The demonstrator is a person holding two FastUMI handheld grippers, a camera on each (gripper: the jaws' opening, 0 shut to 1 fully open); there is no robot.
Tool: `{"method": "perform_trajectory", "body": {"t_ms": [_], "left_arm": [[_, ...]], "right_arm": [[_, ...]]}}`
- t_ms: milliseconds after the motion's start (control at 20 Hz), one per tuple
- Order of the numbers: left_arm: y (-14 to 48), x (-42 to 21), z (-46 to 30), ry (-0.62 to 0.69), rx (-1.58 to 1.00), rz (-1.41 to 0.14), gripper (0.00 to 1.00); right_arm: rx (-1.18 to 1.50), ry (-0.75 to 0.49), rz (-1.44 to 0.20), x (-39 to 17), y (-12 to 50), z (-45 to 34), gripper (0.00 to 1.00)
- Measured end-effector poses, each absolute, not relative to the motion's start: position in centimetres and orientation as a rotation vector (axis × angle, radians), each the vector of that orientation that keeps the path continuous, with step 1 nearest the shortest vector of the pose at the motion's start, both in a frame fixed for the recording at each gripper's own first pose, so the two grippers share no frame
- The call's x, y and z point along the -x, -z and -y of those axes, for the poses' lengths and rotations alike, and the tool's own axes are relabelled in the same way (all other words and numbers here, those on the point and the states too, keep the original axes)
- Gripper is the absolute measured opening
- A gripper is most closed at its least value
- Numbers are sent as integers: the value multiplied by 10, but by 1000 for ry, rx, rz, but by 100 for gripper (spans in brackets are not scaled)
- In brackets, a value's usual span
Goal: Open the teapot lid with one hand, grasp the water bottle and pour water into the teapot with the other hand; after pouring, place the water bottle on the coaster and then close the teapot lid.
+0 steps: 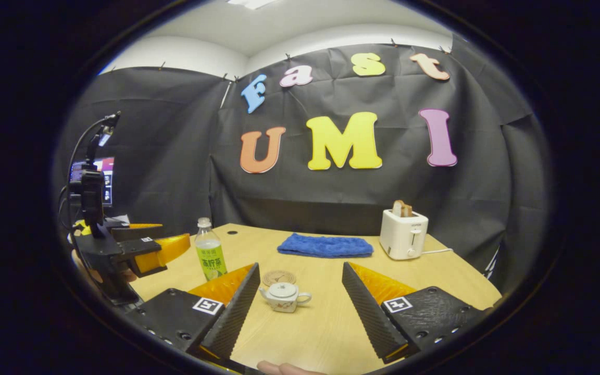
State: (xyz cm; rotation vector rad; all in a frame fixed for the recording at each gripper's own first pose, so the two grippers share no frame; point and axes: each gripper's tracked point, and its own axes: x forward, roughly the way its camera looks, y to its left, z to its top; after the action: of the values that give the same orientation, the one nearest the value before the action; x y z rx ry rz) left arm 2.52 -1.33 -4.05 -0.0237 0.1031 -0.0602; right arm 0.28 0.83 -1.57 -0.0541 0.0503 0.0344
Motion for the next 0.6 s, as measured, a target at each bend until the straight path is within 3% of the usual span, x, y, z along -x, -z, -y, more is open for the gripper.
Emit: {"method": "perform_trajectory", "body": {"t_ms": [150,350,400,450,550,600], "left_arm": [[54,-33,9,49,38,-139,100],[63,-37,4,26,24,-159,99],[62,-37,3,25,24,-157,100],[62,-38,1,23,27,-155,99],[62,-38,1,31,46,-157,100],[61,-38,0,33,50,-159,100]], "right_arm": [[67,-17,-36,-4,15,-7,92],[81,40,23,-19,21,-4,99],[96,41,52,-26,23,-7,95],[111,39,62,-42,27,-12,99],[148,10,20,-69,46,-23,93],[152,4,-8,-79,53,-26,95]]}}
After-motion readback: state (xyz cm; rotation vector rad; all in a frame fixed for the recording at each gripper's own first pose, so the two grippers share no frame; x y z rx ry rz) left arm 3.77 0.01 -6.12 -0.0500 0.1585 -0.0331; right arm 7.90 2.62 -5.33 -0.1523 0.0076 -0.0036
